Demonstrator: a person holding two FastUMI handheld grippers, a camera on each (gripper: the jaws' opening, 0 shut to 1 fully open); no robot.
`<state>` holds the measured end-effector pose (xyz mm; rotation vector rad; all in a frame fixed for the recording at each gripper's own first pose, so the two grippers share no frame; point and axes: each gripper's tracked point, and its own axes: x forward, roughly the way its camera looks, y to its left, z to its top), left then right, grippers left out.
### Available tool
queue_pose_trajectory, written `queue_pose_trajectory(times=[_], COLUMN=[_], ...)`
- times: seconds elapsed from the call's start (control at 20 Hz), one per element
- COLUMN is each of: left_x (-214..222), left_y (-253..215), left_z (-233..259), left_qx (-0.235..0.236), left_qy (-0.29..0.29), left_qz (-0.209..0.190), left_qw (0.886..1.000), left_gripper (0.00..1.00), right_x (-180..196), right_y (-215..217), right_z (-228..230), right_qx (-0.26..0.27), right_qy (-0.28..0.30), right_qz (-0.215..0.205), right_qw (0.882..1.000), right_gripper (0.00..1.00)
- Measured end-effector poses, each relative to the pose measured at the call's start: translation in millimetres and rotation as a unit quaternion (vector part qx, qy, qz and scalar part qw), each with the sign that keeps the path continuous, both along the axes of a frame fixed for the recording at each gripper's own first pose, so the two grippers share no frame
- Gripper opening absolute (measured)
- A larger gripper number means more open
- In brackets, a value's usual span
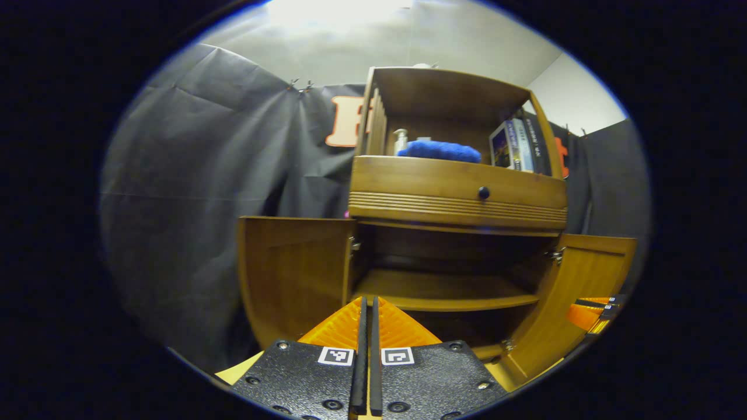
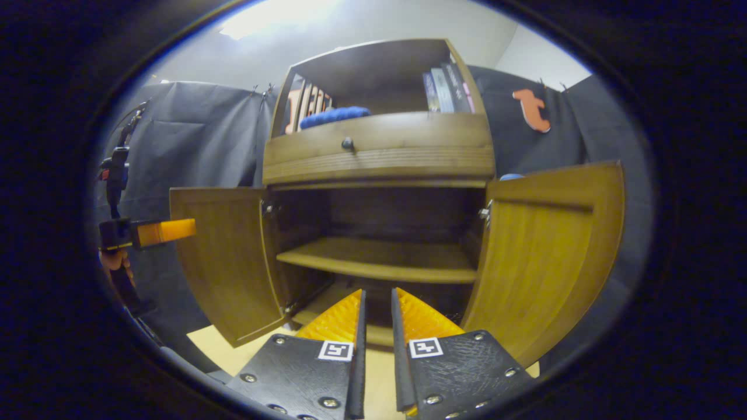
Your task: Open the right door of the double-door shoe cabinet with the right hand, and open the left door with the left hand.
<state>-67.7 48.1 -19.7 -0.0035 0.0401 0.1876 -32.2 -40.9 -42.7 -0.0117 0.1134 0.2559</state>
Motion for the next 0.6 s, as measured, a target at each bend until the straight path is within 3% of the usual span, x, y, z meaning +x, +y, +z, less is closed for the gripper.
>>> queue_pose_trajectory(times=[0.15, 0.25, 0.6], left_x=[16, 23, 43], left_y=[-36, -64, -132], left_z=[3, 5, 13], left_qx=[0.025, 0.035, 0.029], left_qy=[0.002, -0.001, -0.026], left_qz=[-0.035, -0.067, -0.131], left_qw=[0.999, 0.997, 0.991], left_gripper=[0.00, 0.03, 0.04], right_x=[-1, 0, -9], right_y=[-7, -13, -30], right_z=[33, 48, 55], right_qx=[-0.002, -0.007, -0.016], right_qy=[-0.044, -0.064, -0.069], right_qz=[-0.020, -0.031, -0.066], right_qw=[0.999, 0.997, 0.995], right_gripper=[0.21, 0.21, 0.21])
